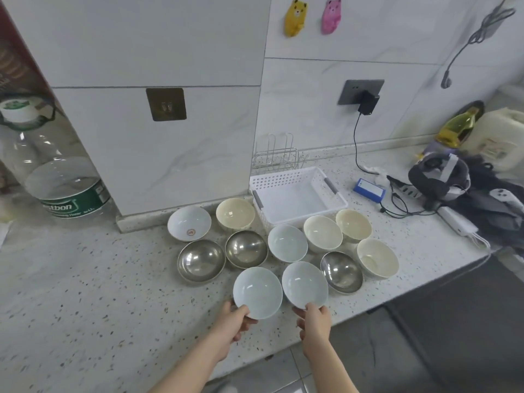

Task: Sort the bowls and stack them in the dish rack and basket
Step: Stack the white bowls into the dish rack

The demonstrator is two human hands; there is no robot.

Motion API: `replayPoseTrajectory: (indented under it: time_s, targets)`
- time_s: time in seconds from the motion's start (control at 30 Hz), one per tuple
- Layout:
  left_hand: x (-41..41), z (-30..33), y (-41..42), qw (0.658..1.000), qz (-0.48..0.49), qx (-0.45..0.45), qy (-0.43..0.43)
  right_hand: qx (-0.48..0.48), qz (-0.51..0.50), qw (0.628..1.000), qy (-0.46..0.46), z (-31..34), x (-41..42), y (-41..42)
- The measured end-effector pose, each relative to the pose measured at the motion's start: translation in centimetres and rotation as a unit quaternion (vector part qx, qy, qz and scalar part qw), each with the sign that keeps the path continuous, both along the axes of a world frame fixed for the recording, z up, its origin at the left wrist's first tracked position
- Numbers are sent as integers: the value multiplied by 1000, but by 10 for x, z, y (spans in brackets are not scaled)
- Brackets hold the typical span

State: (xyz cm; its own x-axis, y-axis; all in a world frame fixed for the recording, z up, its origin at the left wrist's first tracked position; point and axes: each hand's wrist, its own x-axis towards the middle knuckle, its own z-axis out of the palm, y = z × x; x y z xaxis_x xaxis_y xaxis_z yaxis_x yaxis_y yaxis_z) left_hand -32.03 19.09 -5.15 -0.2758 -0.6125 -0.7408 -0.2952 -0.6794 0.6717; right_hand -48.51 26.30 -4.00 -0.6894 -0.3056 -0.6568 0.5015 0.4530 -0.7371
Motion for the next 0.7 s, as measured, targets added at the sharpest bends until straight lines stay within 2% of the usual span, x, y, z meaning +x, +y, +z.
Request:
replayPoseTrajectory:
  time_s: [0.3,0.5,0.7]
  targets:
    - [1,11,28,987,158,-16,36,-22,82,996,18,10,-17,19]
    - [30,26,46,961,262,-60,68,-58,139,988,18,27,-5,12]
    - [80,52,56,928,342,-114,93,-96,207,974,13,49,41,-9]
